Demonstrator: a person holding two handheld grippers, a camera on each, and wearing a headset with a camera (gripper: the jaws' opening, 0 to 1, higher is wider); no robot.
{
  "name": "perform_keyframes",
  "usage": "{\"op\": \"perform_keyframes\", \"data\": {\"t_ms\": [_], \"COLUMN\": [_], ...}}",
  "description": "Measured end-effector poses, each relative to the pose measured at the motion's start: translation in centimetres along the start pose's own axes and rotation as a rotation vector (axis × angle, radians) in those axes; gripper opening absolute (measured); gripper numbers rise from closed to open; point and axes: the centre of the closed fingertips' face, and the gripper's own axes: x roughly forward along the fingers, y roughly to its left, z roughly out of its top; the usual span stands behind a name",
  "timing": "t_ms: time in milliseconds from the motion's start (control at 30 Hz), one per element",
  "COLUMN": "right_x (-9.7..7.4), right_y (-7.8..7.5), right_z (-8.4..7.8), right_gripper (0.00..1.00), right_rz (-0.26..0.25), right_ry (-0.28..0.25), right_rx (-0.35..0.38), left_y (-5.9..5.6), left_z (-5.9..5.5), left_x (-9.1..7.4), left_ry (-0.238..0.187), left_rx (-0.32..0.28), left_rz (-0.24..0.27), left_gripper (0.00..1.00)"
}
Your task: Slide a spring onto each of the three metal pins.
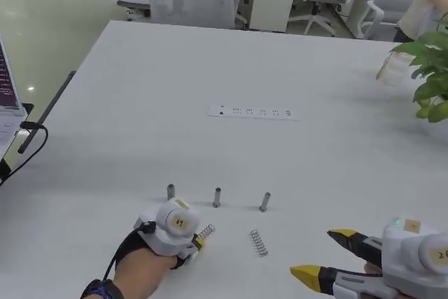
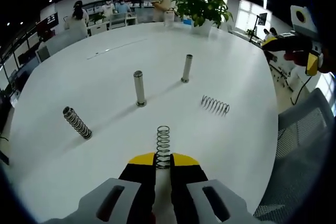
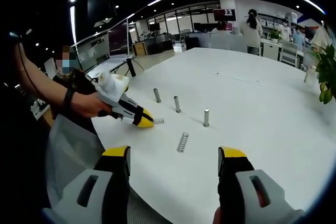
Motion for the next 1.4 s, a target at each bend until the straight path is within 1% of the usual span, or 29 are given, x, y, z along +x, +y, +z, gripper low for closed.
{"op": "perform_keyframes", "data": {"t_ms": [167, 300, 567, 767, 900, 1033, 1267, 1400], "right_x": [0.3, 0.6, 1.2, 2.0, 2.3, 2.7, 3.5, 4.1], "right_y": [0.2, 0.4, 1.1, 1.7, 2.1, 2.8, 3.5, 4.2], "right_z": [0.1, 0.0, 0.2, 0.3, 0.6, 0.8, 1.4, 1.7], "right_gripper": [0.66, 0.66, 0.65, 0.65, 0.64, 0.64, 0.62, 0.61], "right_rz": [0.011, 0.023, 0.058, 0.092, 0.112, 0.137, 0.174, 0.205], "right_ry": [0.0, 0.007, 0.014, 0.027, 0.022, 0.031, 0.035, 0.04], "right_rx": [0.0, -0.003, -0.015, -0.033, -0.038, -0.056, -0.08, -0.096], "left_y": [0.4, 0.8, 1.4, 1.7, 1.9, 2.3, 2.1, 2.0], "left_z": [-0.3, -0.8, -1.4, -1.0, -0.7, -0.3, 0.2, 0.6], "left_x": [-1.1, -2.1, -4.0, -5.6, -6.6, -7.7, -9.3, -10.1], "left_ry": [-0.015, -0.017, -0.032, -0.06, -0.078, -0.102, -0.135, -0.15], "left_rx": [0.01, 0.046, 0.057, 0.049, 0.046, 0.042, 0.042, 0.046], "left_rz": [-0.013, -0.011, -0.005, 0.004, 0.013, 0.035, 0.045, 0.05], "left_gripper": [0.02, 0.02, 0.02, 0.02, 0.02, 0.02, 0.02, 0.02]}}
